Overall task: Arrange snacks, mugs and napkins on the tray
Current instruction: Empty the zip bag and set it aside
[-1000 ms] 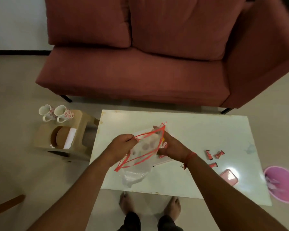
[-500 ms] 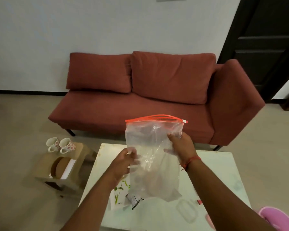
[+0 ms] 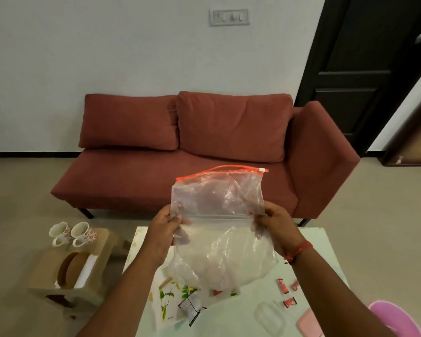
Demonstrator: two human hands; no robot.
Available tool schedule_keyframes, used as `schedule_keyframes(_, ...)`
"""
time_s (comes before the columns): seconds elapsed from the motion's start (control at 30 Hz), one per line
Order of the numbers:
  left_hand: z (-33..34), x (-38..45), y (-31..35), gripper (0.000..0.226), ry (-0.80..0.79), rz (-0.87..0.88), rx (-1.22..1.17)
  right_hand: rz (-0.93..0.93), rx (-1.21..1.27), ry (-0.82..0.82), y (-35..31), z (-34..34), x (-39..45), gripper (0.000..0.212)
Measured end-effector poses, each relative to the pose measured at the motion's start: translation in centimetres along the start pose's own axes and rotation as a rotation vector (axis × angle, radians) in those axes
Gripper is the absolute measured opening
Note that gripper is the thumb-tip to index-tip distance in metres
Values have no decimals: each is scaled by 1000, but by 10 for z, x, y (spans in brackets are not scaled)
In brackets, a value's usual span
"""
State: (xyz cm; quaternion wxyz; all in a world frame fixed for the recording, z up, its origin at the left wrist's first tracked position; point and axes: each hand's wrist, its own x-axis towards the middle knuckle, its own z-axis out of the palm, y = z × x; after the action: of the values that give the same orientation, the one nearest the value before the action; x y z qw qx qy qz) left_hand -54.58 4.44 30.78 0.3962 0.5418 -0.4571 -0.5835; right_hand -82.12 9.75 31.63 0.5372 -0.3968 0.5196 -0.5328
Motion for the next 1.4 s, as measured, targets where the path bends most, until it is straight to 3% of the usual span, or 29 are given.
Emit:
schedule_keyframes(0.1, -9, 6, 11, 27, -27, -11, -104, -92, 76, -51, -9, 4, -1, 43)
schedule_keyframes(0.2, -24, 12, 23, 28, -116, 61, -188, -203, 3, -79, -17, 8, 0, 58)
schedule_keyframes(0.33, -38, 21, 38, 39, -178, 194, 5, -108, -190, -228, -34, -3, 1, 49)
schedule_keyframes(0.43, -38, 28, 52, 36, -233, 239, 150, -113, -259, -124, -62, -6, 8, 26)
schedule_keyframes(0.47, -33, 29, 58, 33, -269, 267, 188, -137, -340, -119, -70, 1, 12, 29)
schedule_keyframes(0.57, -13, 31, 71, 43, -426, 395, 303, 28, -695, -366, -78, 39, 24, 60)
schedule_keyframes(0.63, -1, 32, 76, 47, -478, 523, 334, 103, -929, -512, -72, 63, 32, 46)
schedule_keyframes(0.7, 0, 36, 81, 50, -434, 531, 230, 82, -930, -448, -65, 77, 37, 17)
schedule_keyframes(0.83, -21, 45, 62, 26, -305, 85, -309, 35, -520, -105, -51, 86, 40, 17)
schedule_keyframes(0.93, -28, 38, 33, 68, -428, -73, -268, -27, -473, 118, -40, 95, 40, 7)
schedule_keyframes(1.07, -22, 25, 20, 94, -471, -75, -318, -61, -699, 313, -29, 101, 35, 9)
schedule_keyframes(1.17, -16, 22, 24, 86, -412, -86, -115, -106, -788, 304, -26, 105, 26, 11)
schedule_keyframes(1.27, -8, 27, 23, 44, -221, -78, 17, -52, -656, 209, -31, 105, 18, 16)
schedule_keyframes(1.4, -12, 32, 33, 37, -333, 29, 7, 13, -450, 9, -35, 77, 0, 33)
